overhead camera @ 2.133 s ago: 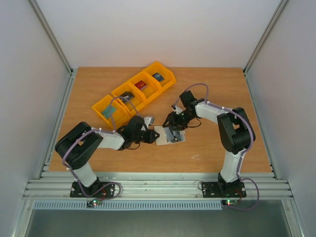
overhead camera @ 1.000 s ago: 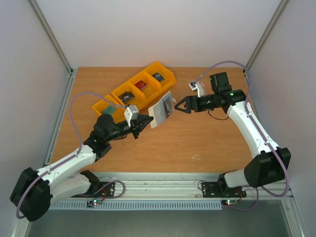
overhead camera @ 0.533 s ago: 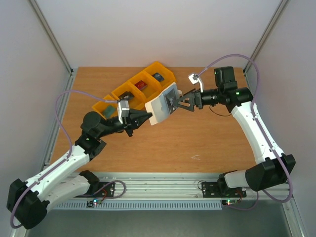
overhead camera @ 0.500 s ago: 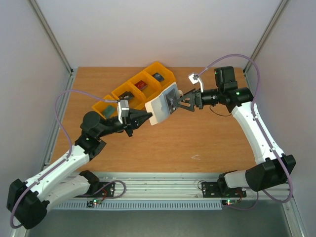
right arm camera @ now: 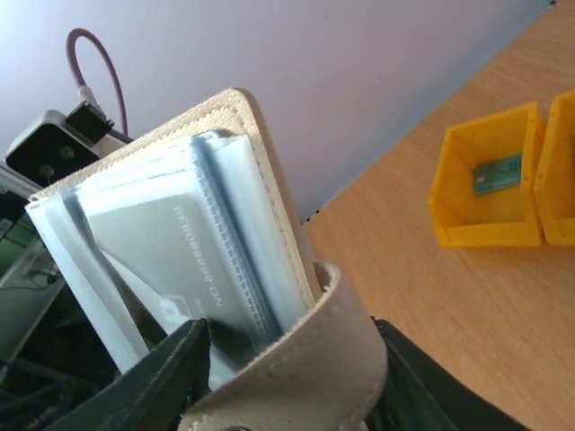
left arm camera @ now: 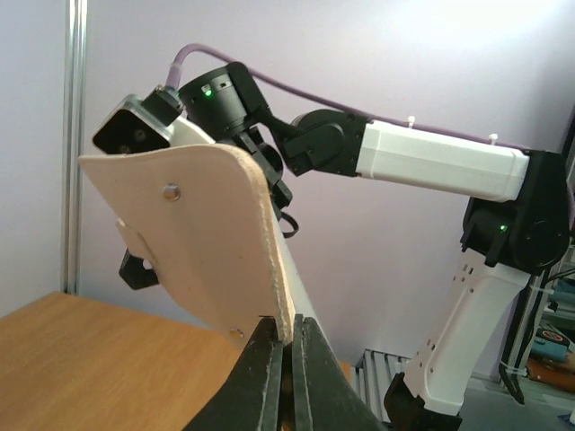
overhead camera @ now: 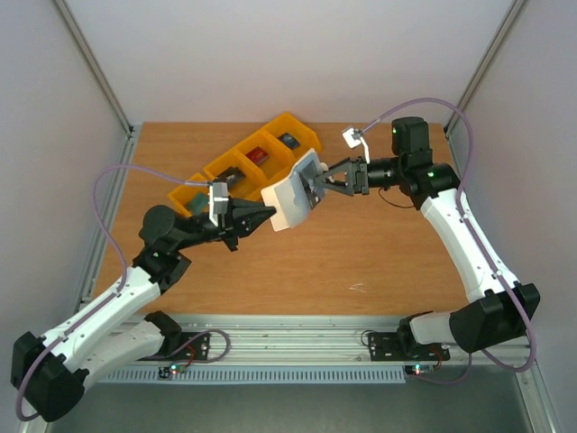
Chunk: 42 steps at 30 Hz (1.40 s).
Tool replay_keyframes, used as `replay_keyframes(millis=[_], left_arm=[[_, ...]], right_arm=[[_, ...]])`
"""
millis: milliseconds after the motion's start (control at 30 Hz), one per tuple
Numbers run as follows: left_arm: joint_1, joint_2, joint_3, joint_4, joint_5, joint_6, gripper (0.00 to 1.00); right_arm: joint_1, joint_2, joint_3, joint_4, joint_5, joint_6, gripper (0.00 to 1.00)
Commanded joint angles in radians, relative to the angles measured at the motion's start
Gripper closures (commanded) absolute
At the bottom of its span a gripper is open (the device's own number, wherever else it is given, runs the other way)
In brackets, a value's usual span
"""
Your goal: Take the credit cards out of the card holder
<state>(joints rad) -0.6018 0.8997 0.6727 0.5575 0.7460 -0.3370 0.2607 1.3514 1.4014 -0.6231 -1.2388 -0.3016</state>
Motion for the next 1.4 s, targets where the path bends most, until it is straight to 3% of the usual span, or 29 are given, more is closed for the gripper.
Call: replay_keyframes(millis=[0,133,233,400,567,900,1000,1133,1267,1367], left_arm=[[0.002,-0.007,0.022,0.059,-0.013,-0.019,1.0],[0.005,-0.008,0.017,0.051,-0.054,-0.028,1.0],[0.009,-0.01,0.011,0.041,-0.073,-0.038,1.0],[0.013,-0.009,0.007,0.039,-0.087,-0.042,1.0],[0.015,0.0,0.015,0.063,-0.052,-0.031,1.0],[0.015,-0.007,0.014,0.056,-0.058,-0.036,1.0],[0.014,-0.006,0.017,0.056,-0.057,-0.035,1.0],[0.014,-0.001,0.019,0.06,-0.057,-0.039,1.0],[0.015,-0.004,0.015,0.053,-0.081,-0.039,1.0],[0.015,-0.017,0.008,0.004,-0.2,-0.037,1.0]], right_arm=[[0.043,-0.015,0.003,0.073,-0.084,0.061,0.58],[0.048,-0.02,0.002,0.083,-0.101,0.062,0.8],[0.048,-0.026,0.006,0.09,-0.125,0.072,0.86],[0.055,-0.024,0.026,0.071,-0.153,0.097,0.8],[0.099,-0.021,0.068,-0.028,-0.031,0.033,0.7],[0.117,-0.02,0.085,-0.058,0.128,0.019,0.62],[0.143,-0.019,0.101,-0.061,0.158,0.011,0.72],[0.182,-0.004,0.131,-0.063,0.176,0.011,0.75],[0.198,0.002,0.155,-0.081,0.189,-0.005,0.98],[0.196,-0.014,0.164,-0.102,0.263,-0.011,0.99]])
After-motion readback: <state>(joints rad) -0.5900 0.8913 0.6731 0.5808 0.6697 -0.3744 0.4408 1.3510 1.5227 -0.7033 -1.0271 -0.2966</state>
